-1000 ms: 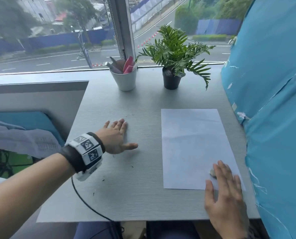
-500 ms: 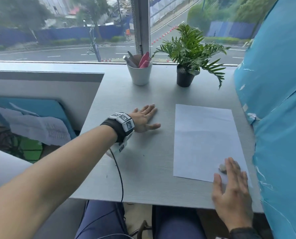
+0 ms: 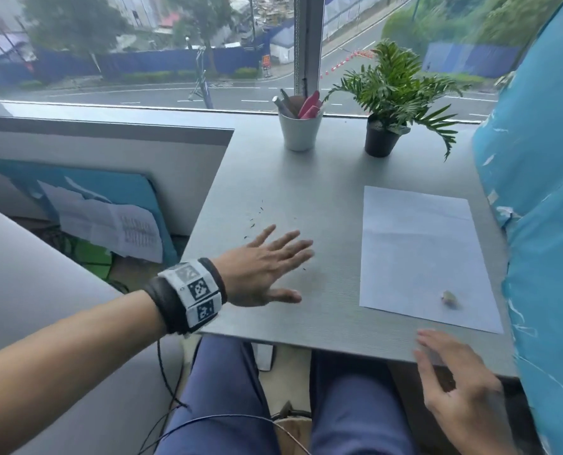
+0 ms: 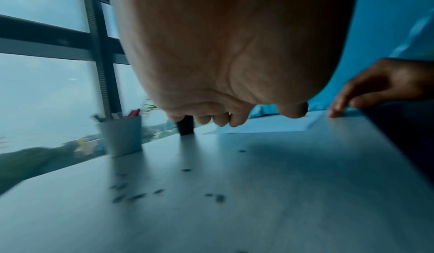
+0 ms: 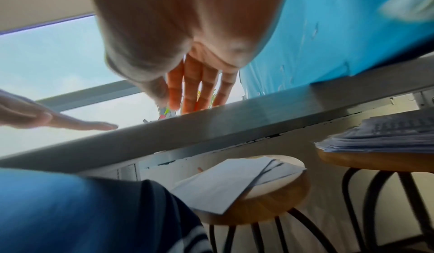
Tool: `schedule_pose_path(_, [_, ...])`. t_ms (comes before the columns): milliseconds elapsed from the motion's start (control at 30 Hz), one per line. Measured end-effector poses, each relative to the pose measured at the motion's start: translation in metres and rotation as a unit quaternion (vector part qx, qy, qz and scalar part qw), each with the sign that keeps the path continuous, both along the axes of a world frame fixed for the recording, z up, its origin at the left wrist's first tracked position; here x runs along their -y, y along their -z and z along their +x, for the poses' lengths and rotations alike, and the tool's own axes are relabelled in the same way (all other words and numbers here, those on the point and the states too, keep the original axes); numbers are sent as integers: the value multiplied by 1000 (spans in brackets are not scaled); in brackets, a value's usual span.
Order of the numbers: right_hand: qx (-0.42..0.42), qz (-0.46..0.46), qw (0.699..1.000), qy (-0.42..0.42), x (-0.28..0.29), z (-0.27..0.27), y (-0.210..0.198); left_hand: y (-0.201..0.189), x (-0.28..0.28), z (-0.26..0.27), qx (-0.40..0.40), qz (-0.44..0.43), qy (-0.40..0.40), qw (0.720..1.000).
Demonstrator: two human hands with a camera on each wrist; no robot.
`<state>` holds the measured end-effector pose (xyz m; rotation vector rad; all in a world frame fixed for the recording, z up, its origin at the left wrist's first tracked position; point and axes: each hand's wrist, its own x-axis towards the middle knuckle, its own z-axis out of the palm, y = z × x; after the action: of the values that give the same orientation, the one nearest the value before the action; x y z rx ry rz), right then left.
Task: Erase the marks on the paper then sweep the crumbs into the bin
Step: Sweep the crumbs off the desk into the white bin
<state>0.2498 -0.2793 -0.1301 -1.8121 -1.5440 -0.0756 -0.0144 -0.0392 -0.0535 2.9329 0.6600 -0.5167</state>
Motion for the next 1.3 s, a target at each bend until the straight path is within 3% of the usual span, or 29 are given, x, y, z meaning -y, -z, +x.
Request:
schedule_pose_path(100, [-15, -39, 998, -41, 12, 2, 5, 25, 33, 13, -3, -3, 126, 992])
schedule_pose_path(200, [-54, -79, 993, -63, 18, 8, 1, 39, 30, 12, -3, -4, 157, 988])
schedule_pose_path(267, [-72, -94, 991, -65, 19, 9, -1, 38, 8, 3, -17, 14, 118, 993])
schedule_pose_path(367, [-84, -98, 990, -56, 21, 9, -1, 35, -31, -12, -54, 48, -7, 997])
schedule_pose_path(500, [-92, -108, 989, -48, 23, 7, -1, 22, -59, -6, -61, 70, -151, 984])
schedule_pose_path(733, [-99, -104, 988, -65, 22, 7, -7, 31, -56, 61, -47, -9, -79, 996])
schedule_pose_path(900, [-114, -97, 987, -58, 23, 7, -4, 36, -66, 23, -49, -4, -127, 991])
schedule_pose_path(1067, [-118, -95, 987, -52, 23, 3, -4, 18, -55, -23, -72, 10, -151, 986])
schedule_pose_path(1200, [-110, -110, 986, -51, 24, 4, -6, 2, -31, -52, -15, 34, -96, 995])
schedule_pose_path(1300, [-109, -120, 986, -41, 24, 2, -9, 4, 0, -75, 5, 24, 65, 998])
